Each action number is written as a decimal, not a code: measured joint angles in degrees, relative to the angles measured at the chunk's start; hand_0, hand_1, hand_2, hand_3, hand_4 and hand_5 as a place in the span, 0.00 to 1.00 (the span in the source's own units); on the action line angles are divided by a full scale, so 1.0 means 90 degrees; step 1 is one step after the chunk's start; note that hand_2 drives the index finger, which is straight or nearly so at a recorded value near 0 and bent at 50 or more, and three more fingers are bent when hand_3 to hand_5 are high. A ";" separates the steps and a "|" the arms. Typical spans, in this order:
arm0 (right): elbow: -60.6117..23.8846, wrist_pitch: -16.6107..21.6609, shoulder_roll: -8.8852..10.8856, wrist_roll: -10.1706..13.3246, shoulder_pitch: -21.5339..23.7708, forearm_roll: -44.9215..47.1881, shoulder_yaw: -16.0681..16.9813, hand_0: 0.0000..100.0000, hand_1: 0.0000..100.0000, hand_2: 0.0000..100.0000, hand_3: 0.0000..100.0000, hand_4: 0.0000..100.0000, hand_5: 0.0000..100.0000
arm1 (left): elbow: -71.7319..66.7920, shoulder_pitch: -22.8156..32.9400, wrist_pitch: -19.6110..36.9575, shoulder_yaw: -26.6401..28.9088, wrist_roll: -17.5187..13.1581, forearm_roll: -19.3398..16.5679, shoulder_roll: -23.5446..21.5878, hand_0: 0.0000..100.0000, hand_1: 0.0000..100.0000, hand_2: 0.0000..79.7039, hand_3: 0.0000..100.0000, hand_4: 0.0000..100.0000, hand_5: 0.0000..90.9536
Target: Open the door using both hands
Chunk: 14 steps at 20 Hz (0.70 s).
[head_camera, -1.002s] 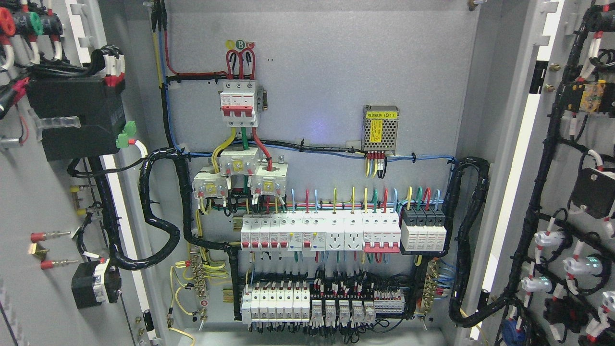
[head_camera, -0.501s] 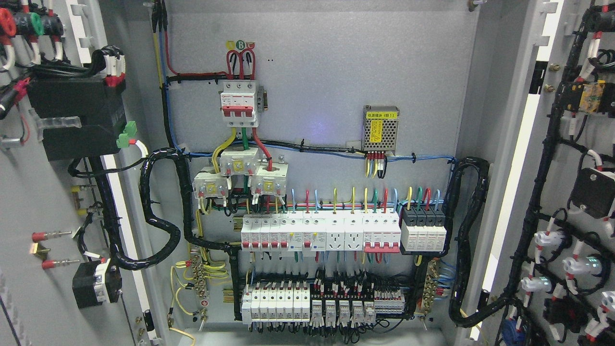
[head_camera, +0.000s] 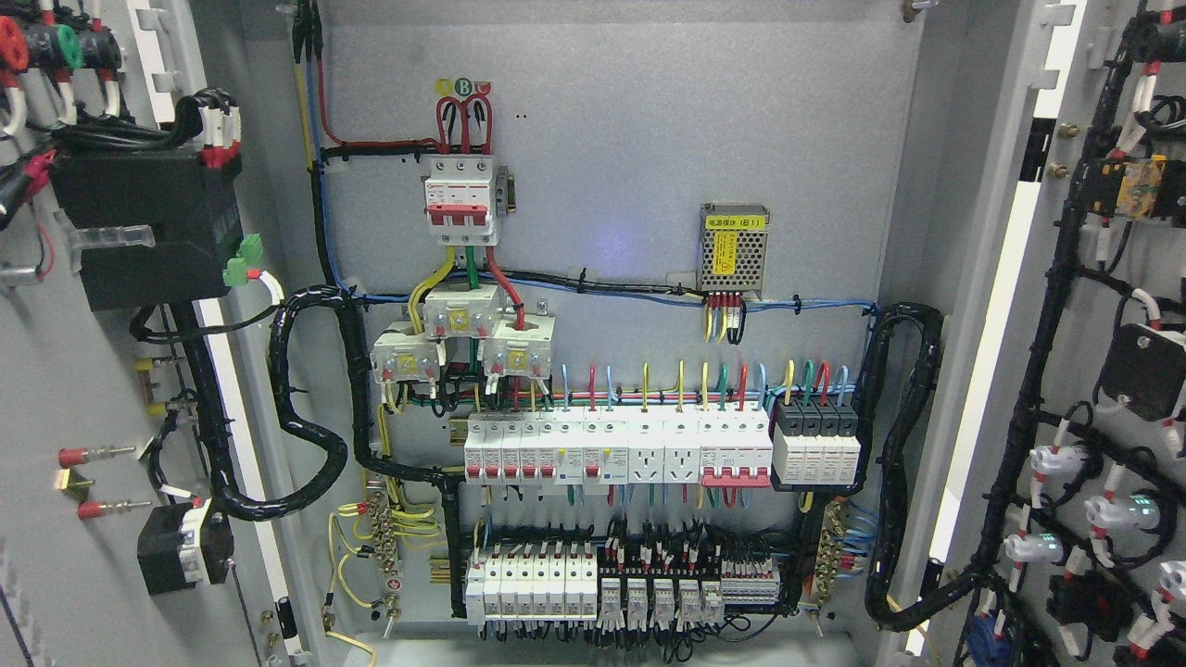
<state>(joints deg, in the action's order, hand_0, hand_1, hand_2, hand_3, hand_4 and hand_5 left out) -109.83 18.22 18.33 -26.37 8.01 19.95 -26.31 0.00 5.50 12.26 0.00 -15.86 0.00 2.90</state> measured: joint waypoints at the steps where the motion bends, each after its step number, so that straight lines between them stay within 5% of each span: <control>1: -0.0020 0.0001 0.0027 0.0000 0.0062 -0.0004 0.0031 0.39 0.00 0.00 0.00 0.00 0.00 | 0.0000 0.0000 0.0000 0.0000 0.0000 0.0000 0.0000 0.00 0.00 0.00 0.00 0.00 0.00; 9: -0.0132 0.0068 0.0168 0.0000 0.0447 -0.0016 0.0222 0.39 0.00 0.00 0.00 0.00 0.00 | 0.0000 0.0000 0.0000 0.0000 -0.0003 0.0000 0.0000 0.00 0.00 0.00 0.00 0.00 0.00; 14: -0.0173 0.0547 0.0221 0.0000 0.0662 -0.0018 0.0326 0.39 0.00 0.00 0.00 0.00 0.00 | 0.0000 -0.0030 0.0010 0.0000 -0.1550 0.0000 -0.0006 0.00 0.00 0.00 0.00 0.00 0.00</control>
<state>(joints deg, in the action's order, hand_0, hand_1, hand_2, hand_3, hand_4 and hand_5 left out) -111.38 23.15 20.32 -26.37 13.97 19.79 -23.37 0.00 5.23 12.35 0.00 -29.81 0.00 2.85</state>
